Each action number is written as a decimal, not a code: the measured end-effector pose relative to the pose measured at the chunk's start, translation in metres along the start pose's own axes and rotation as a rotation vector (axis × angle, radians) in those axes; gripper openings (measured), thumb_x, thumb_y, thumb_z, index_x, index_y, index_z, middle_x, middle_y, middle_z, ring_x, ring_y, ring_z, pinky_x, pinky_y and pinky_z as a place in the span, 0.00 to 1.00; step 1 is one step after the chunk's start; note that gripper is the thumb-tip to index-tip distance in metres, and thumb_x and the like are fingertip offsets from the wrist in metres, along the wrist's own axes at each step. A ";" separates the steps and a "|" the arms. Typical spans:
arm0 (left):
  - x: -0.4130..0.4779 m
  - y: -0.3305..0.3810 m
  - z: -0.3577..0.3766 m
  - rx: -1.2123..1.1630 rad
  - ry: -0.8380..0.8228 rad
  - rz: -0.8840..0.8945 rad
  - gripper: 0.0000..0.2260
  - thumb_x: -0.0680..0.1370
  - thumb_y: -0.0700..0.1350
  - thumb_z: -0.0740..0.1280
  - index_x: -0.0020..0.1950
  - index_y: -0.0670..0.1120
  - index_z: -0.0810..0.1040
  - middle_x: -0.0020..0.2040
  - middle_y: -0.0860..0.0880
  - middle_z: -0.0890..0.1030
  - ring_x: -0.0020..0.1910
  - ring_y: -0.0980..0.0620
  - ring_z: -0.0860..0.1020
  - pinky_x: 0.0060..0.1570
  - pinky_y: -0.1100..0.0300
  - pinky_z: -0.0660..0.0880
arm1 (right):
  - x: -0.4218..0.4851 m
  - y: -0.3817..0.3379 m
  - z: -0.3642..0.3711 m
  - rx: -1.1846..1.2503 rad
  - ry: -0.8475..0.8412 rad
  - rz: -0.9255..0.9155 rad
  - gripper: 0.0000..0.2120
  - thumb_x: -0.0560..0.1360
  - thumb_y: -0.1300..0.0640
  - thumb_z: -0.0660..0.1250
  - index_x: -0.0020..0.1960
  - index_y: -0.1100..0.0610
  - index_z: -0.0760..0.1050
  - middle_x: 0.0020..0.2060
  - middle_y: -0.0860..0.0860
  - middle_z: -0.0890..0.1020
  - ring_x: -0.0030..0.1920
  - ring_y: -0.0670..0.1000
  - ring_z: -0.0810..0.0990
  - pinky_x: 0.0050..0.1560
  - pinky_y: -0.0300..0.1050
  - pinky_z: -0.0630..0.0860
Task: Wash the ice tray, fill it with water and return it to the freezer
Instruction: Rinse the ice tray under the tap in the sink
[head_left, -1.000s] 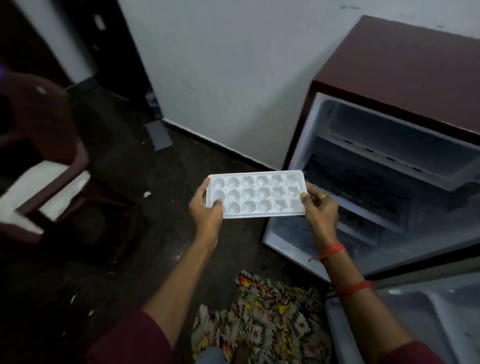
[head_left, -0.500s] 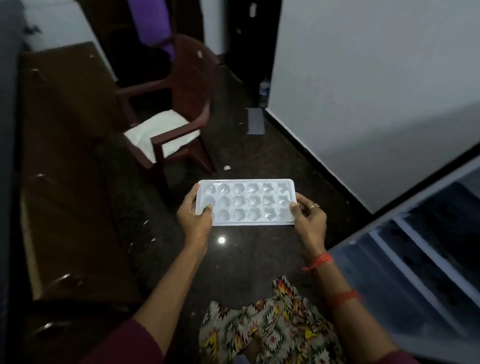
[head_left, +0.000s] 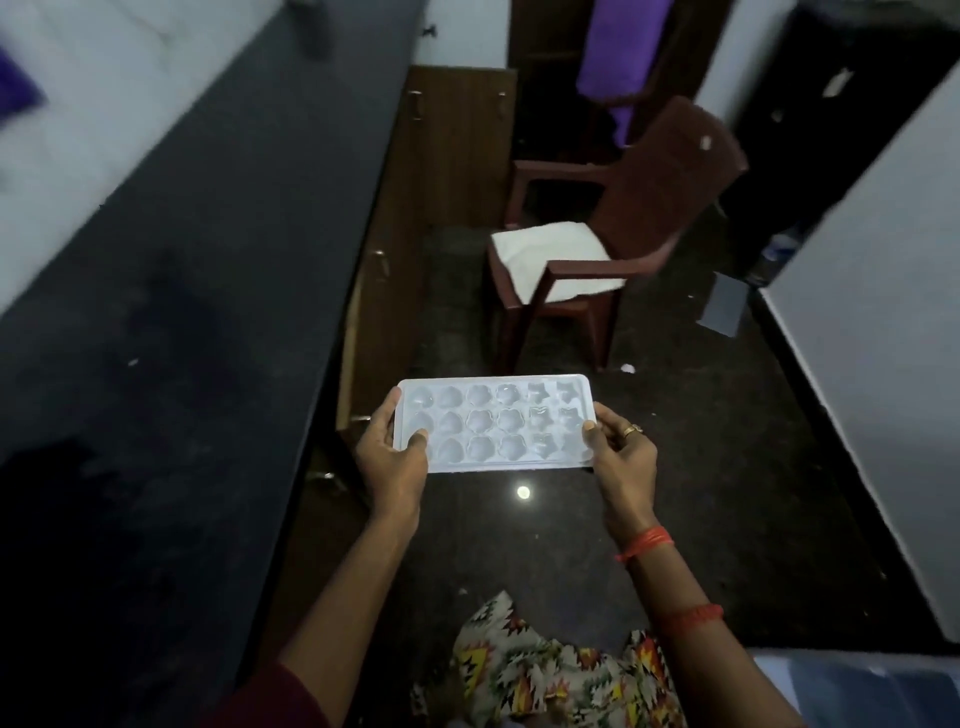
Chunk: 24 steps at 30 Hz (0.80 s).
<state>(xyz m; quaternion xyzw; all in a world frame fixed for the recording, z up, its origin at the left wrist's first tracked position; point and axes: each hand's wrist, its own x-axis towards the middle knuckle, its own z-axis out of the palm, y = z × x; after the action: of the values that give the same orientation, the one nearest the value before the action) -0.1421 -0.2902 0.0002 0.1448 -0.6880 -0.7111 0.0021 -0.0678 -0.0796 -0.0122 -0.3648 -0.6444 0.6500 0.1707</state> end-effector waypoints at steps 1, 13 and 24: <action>0.003 0.000 -0.017 -0.009 0.033 0.000 0.26 0.76 0.27 0.67 0.70 0.48 0.76 0.65 0.53 0.80 0.62 0.55 0.79 0.62 0.54 0.78 | -0.005 0.000 0.016 0.000 -0.041 -0.002 0.12 0.75 0.58 0.69 0.58 0.52 0.81 0.48 0.50 0.86 0.50 0.51 0.85 0.56 0.57 0.81; -0.023 -0.008 -0.172 -0.101 0.564 0.015 0.26 0.76 0.28 0.67 0.70 0.47 0.77 0.65 0.53 0.80 0.61 0.56 0.79 0.43 0.76 0.75 | -0.059 0.009 0.159 -0.139 -0.544 -0.062 0.17 0.69 0.50 0.70 0.57 0.50 0.82 0.47 0.49 0.87 0.51 0.52 0.85 0.56 0.61 0.80; -0.110 -0.025 -0.261 -0.201 0.959 0.033 0.25 0.76 0.28 0.67 0.71 0.45 0.75 0.66 0.51 0.80 0.62 0.54 0.79 0.60 0.58 0.77 | -0.146 0.022 0.223 -0.227 -0.932 -0.133 0.13 0.76 0.62 0.70 0.60 0.56 0.82 0.48 0.47 0.86 0.51 0.49 0.84 0.59 0.56 0.79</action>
<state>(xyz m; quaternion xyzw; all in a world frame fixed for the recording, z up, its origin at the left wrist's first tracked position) 0.0226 -0.5224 -0.0049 0.4440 -0.5398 -0.6270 0.3440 -0.1181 -0.3422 -0.0180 -0.0093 -0.7411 0.6574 -0.1357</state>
